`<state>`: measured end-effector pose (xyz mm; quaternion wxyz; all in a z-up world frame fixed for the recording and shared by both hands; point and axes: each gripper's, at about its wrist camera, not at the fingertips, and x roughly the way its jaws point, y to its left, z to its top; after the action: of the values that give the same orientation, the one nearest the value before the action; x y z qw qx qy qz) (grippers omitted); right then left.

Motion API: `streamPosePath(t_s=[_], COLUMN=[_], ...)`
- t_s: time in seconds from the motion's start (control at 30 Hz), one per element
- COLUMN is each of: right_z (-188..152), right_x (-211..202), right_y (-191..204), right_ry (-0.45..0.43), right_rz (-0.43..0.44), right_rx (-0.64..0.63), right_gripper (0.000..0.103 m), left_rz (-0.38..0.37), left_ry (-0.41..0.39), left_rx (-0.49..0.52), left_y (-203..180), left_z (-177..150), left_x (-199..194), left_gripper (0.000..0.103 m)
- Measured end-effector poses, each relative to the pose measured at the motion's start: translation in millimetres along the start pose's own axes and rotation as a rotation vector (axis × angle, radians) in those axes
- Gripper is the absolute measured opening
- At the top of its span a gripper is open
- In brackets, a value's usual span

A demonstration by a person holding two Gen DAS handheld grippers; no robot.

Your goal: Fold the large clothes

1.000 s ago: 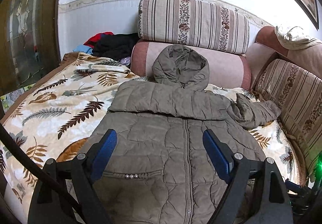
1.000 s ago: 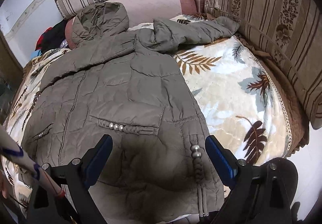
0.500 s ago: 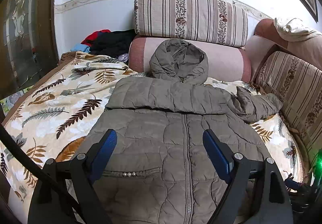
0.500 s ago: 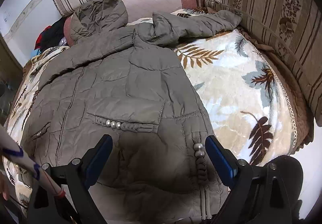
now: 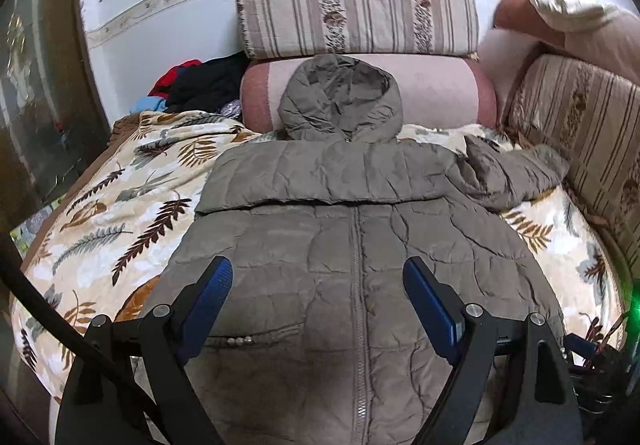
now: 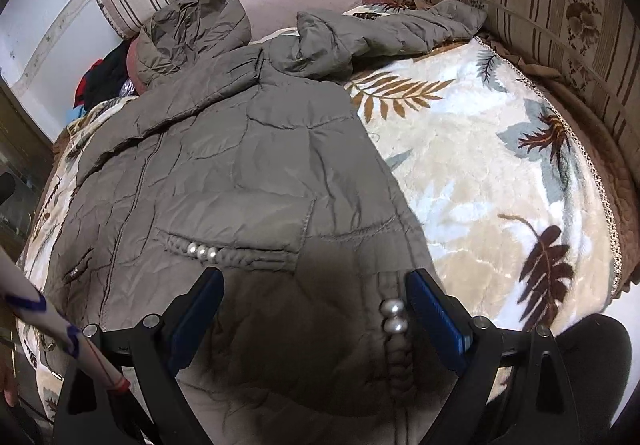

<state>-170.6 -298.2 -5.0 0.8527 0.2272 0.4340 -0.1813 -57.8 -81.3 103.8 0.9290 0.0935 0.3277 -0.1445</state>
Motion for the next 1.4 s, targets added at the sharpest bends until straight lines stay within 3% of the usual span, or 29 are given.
streamPosePath(t_s=[0.3,0.57,0.7,0.8,0.93,1.1,1.4], right_z=[3,22,58,90,133,191,276], right_x=[15,14,13,7,15,48,144], right_y=[-34,-48,-55,-69,-106,-164,-234], right_ry=[0.008,-0.005,-0.026,-0.101,-0.188,-0.180,-0.079], right_rz=[0.006,0.005,-0.046,-0.097,-0.189,-0.278,-0.112], right_rx=[0.044,0.026,0.010,0.010,0.038,0.135,0.407], right_gripper=[0.096,0.096,0.096,0.096,0.092,0.084,0.084], left_rz=[0.000,-0.026,-0.113,-0.090,-0.053,-0.013,0.018], left_ry=[0.040,-0.055,-0.135,-0.144,-0.051,-0.004,0.085], left_rx=[0.051,0.015,-0.045,-0.039,-0.005,-0.034,-0.035], left_y=[-45,-53,-41,-38,-33,-13,0], left_z=[8,26,46,49,43,32,28], left_x=[17,10,5,7,26,54,103], left_gripper=[0.086,0.086,0.086,0.087,0.087,0.087,0.087])
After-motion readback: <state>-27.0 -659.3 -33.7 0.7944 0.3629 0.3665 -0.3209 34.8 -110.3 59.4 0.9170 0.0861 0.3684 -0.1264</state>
